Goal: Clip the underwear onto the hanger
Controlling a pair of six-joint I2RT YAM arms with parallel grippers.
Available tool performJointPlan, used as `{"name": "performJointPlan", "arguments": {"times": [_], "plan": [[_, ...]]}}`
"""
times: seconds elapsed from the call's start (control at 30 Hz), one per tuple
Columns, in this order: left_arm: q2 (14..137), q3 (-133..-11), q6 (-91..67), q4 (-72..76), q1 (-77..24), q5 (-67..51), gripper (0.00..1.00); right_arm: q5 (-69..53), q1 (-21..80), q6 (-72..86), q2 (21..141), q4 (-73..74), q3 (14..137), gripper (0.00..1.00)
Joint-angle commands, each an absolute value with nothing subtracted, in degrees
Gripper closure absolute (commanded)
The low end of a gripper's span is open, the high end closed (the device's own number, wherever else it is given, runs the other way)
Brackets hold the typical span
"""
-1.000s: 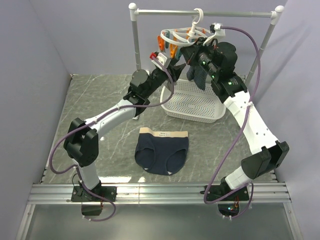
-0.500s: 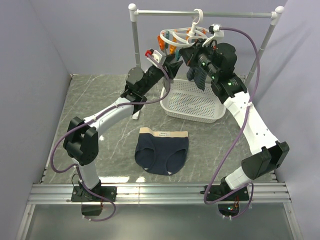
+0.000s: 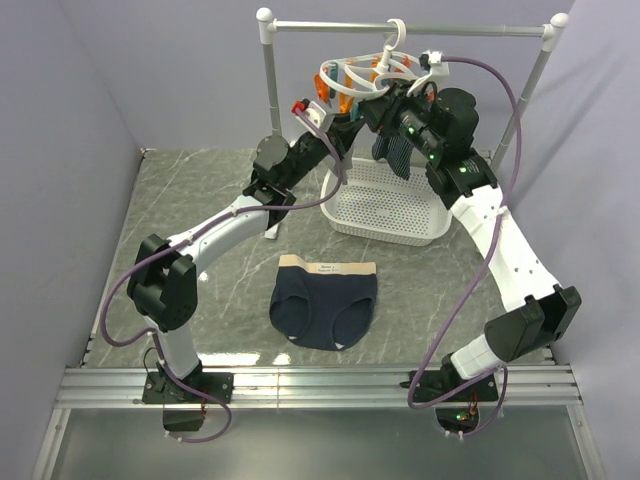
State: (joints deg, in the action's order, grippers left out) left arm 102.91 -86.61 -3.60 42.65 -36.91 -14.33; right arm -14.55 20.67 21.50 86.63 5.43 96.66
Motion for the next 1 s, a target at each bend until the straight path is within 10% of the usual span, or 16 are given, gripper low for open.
{"name": "performJointPlan", "arguments": {"times": [0.0, 0.4, 0.97], "plan": [[101.78, -88.51, -2.90, 45.09, -37.09, -15.20, 0.92, -18.80, 18.81, 21.18, 82.53, 4.92, 96.85, 0.69], [101.87, -89.21, -4.48, 44.91, -36.83, -18.45, 1.00, -39.27, 11.78, 29.34, 79.62, -4.74, 89.30, 0.34], [102.92, -90.97, -6.33, 42.98, -36.21, -20.39, 1.00, -36.74, 13.36, 35.86, 85.52, -14.15, 89.30, 0.33]]}}
